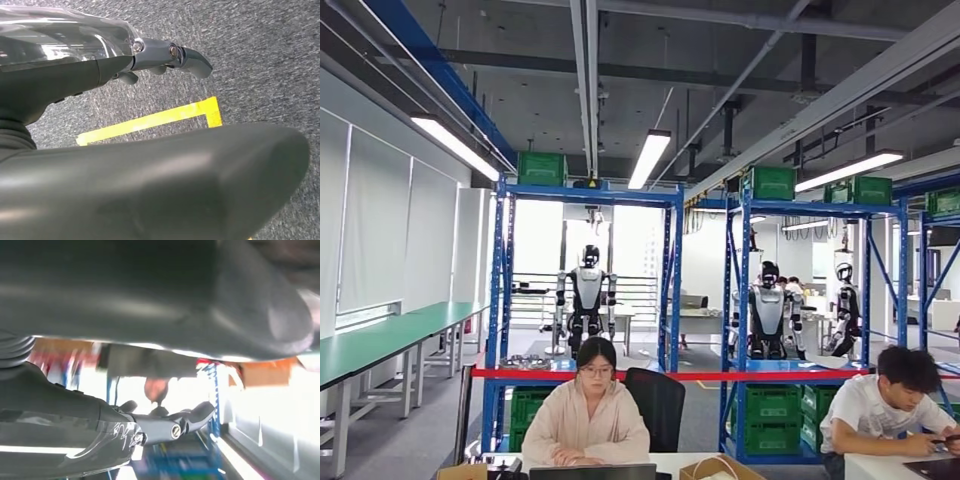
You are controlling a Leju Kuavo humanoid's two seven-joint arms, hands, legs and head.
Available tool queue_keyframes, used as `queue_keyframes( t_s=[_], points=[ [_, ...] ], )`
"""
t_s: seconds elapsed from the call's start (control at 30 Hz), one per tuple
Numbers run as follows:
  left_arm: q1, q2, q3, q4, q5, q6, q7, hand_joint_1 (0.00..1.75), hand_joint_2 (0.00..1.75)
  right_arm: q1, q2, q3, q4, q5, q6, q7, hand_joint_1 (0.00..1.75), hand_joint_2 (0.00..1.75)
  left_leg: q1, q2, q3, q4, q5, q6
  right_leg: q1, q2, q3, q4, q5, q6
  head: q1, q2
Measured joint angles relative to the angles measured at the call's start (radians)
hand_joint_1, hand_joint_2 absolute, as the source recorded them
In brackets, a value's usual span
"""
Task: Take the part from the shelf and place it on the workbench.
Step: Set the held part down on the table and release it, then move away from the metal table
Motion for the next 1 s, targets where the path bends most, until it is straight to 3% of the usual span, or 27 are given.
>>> queue_keyframes(
  t_s=[0.07, 0.1, 0.17, 0.23, 0.27, 0.4, 0.43, 0.57, 0.63, 0.7, 0.73, 0.77, 0.8, 0.9, 0.93, 1.0],
  points=[
    [0.004, 0.000, 0.000, 0.000, 0.020, -0.002, -0.003, 0.00, 0.00, 0.082, -0.009, -0.052, -0.172, -0.349, 0.179, -0.106, 0.00, 0.00, 0.001, 0.000, -0.001, 0.007, -0.013, -0.007, -0.002, -0.004, 0.010, -0.018, 0.007, -0.009, 0.000, 0.000],
    [0.007, 0.000, 0.000, 0.000, 0.033, -0.002, -0.005, 0.00, 0.00, 0.126, -0.004, -0.088, -0.267, -0.543, 0.294, -0.137, 0.00, 0.00, 0.000, 0.000, -0.012, 0.033, -0.033, -0.009, -0.004, -0.006, 0.015, -0.028, 0.011, -0.014, 0.000, 0.000],
    [0.018, 0.000, 0.005, 0.000, 0.064, -0.003, -0.017, 0.00, 0.00, 0.205, 0.015, -0.174, -0.443, -0.906, 0.508, -0.157, 0.00, 0.00, -0.002, 0.000, -0.059, 0.143, -0.093, -0.010, -0.006, -0.008, 0.022, -0.036, 0.012, -0.020, 0.000, 0.000],
    [0.033, 0.001, 0.020, 0.000, 0.097, -0.003, -0.030, 0.00, 0.00, 0.284, 0.033, -0.254, -0.596, -1.112, 0.639, -0.153, 0.00, 0.00, -0.002, 0.001, -0.106, 0.240, -0.126, -0.014, -0.006, -0.008, 0.025, -0.035, 0.009, -0.021, 0.000, 0.000],
    [0.041, 0.001, 0.029, 0.000, 0.111, -0.003, -0.033, 0.00, 0.00, 0.327, 0.039, -0.290, -0.675, -1.160, 0.682, -0.152, 0.00, 0.00, -0.001, 0.001, -0.109, 0.245, -0.118, -0.017, -0.007, -0.008, 0.026, -0.034, 0.007, -0.020, 0.000, 0.000],
    [0.060, -0.001, 0.063, 0.000, 0.136, -0.002, -0.033, 0.00, 0.00, 0.484, 0.055, -0.404, -0.956, -1.184, 0.746, -0.158, 0.00, 0.00, 0.004, 0.001, -0.013, 0.048, -0.014, -0.022, -0.012, -0.004, 0.022, -0.005, -0.011, -0.002, 0.000, 0.000],
    [0.060, -0.002, 0.069, 0.000, 0.139, -0.001, -0.031, 0.00, 0.00, 0.509, 0.055, -0.421, -1.001, -1.173, 0.747, -0.160, 0.00, 0.00, 0.003, 0.001, -0.001, 0.023, -0.008, -0.020, -0.011, -0.003, 0.018, 0.004, -0.015, 0.004, -0.001, 0.000],
    [0.065, -0.011, 0.092, 0.000, 0.148, 0.005, -0.024, 0.00, 0.00, 0.615, 0.054, -0.477, -1.130, -1.082, 0.715, -0.184, 0.00, 0.00, -0.002, 0.001, -0.002, 0.014, -0.004, 0.004, -0.015, -0.002, 0.010, 0.024, -0.033, 0.020, -0.001, 0.000],
    [0.066, -0.014, 0.101, 0.000, 0.150, 0.008, -0.023, 0.00, 0.00, 0.657, 0.046, -0.497, -1.164, -1.057, 0.696, -0.192, 0.00, 0.00, -0.002, 0.003, -0.006, 0.012, 0.002, 0.015, -0.020, -0.002, -0.009, 0.092, -0.095, 0.031, -0.001, 0.000],
    [0.065, -0.014, 0.106, 0.000, 0.151, 0.009, -0.022, 0.00, 0.00, 0.689, 0.037, -0.511, -1.183, -1.052, 0.683, -0.194, 0.00, 0.00, -0.005, 0.005, -0.013, 0.012, 0.008, 0.023, -0.024, -0.002, -0.044, 0.213, -0.172, 0.038, -0.001, 0.000],
    [0.065, -0.014, 0.109, 0.000, 0.151, 0.009, -0.022, 0.00, 0.00, 0.705, 0.033, -0.515, -1.190, -1.050, 0.678, -0.194, 0.00, 0.00, -0.007, 0.006, -0.017, 0.012, 0.011, 0.026, -0.026, -0.002, -0.053, 0.257, -0.193, 0.039, -0.001, 0.000],
    [0.065, -0.014, 0.112, 0.000, 0.150, 0.010, -0.023, 0.00, 0.00, 0.719, 0.029, -0.519, -1.195, -1.050, 0.674, -0.194, 0.00, 0.00, -0.009, 0.007, -0.021, 0.012, 0.015, 0.027, -0.027, -0.002, -0.047, 0.272, -0.197, 0.038, -0.001, 0.000],
    [0.066, -0.014, 0.114, 0.000, 0.150, 0.010, -0.023, 0.00, 0.00, 0.730, 0.027, -0.521, -1.199, -1.049, 0.671, -0.194, 0.00, 0.00, -0.010, 0.007, -0.026, 0.012, 0.019, 0.028, -0.027, -0.002, -0.022, 0.246, -0.184, 0.036, -0.001, 0.000],
    [0.066, -0.014, 0.119, 0.000, 0.150, 0.012, -0.027, 0.00, 0.00, 0.753, 0.022, -0.525, -1.210, -1.039, 0.655, -0.194, 0.00, 0.00, -0.014, 0.007, -0.038, 0.012, 0.035, 0.023, -0.023, -0.002, 0.117, 0.041, -0.121, 0.025, -0.001, 0.000],
    [0.066, -0.014, 0.120, 0.000, 0.150, 0.013, -0.029, 0.00, 0.00, 0.760, 0.020, -0.525, -1.212, -1.034, 0.646, -0.195, 0.00, 0.00, -0.013, 0.007, -0.039, 0.010, 0.041, 0.018, -0.020, -0.002, 0.146, -0.007, -0.110, 0.021, -0.001, 0.000],
    [0.066, -0.014, 0.122, 0.000, 0.150, 0.015, -0.033, 0.00, 0.00, 0.777, 0.016, -0.526, -1.209, -1.021, 0.628, -0.195, 0.00, 0.00, -0.009, 0.007, -0.039, 0.004, 0.055, 0.004, -0.010, -0.001, 0.160, -0.038, -0.100, 0.015, -0.001, 0.000]
  ],
)
